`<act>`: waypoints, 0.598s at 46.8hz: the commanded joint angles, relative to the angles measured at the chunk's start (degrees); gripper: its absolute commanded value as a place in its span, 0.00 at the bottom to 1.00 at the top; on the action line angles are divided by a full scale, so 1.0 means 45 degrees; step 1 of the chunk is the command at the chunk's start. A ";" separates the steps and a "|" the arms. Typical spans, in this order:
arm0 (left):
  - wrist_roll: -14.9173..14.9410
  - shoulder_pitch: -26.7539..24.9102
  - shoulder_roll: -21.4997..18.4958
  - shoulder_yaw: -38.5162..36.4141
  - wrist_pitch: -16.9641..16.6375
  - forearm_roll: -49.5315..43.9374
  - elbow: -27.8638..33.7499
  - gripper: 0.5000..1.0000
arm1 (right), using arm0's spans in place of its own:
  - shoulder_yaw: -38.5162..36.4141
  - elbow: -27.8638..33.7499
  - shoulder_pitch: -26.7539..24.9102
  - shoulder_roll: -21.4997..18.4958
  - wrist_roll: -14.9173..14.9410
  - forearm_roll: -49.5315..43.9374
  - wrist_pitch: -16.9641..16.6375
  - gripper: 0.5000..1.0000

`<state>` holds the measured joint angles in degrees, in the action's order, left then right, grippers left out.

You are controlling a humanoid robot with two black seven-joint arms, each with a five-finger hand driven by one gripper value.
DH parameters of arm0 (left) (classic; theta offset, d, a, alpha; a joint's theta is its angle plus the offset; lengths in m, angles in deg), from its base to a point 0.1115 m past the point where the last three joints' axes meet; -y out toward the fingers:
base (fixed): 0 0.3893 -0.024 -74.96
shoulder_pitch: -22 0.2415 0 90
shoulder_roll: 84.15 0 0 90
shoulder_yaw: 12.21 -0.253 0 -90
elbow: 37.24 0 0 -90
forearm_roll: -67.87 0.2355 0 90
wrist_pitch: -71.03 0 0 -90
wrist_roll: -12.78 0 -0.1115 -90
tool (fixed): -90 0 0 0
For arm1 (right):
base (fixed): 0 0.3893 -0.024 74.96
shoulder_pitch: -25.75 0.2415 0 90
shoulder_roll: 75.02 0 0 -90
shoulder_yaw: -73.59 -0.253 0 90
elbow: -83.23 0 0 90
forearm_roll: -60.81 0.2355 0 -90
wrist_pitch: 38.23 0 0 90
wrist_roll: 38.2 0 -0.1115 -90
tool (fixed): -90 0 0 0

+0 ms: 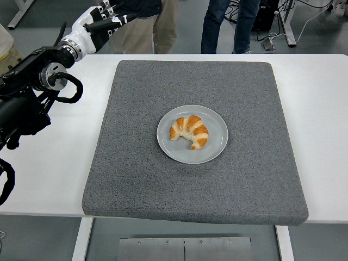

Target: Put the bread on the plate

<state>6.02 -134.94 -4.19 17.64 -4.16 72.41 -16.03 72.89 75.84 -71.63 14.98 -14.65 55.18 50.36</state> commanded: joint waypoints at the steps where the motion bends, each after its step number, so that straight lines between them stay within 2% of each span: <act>1: -0.0003 0.0051 0.0081 0.0183 0.0010 -0.0111 -0.0260 0.94 | 0.0000 -0.0018 -0.0001 0.0000 0.0000 0.0000 0.0000 1.00; 10: -0.0003 0.0344 0.0179 0.0808 0.0068 -0.0150 -0.0417 0.94 | -0.0039 -0.0076 0.0019 0.0000 0.0000 0.0000 0.0000 1.00; 16: -0.0081 0.0657 0.0492 0.0828 0.0068 -0.0150 -0.0651 0.94 | -0.0039 -0.0115 0.0039 0.0000 0.0000 0.0000 0.0000 1.00; 28: -0.0101 0.0716 0.0492 0.0848 0.0068 -0.0150 -0.0671 0.94 | 0.0019 -0.0018 0.0039 0.0000 0.0000 0.0000 -0.0019 1.00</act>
<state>5.57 -131.81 -2.19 21.52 -3.84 71.65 -19.07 72.96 75.72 -71.43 14.98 -14.65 55.18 50.35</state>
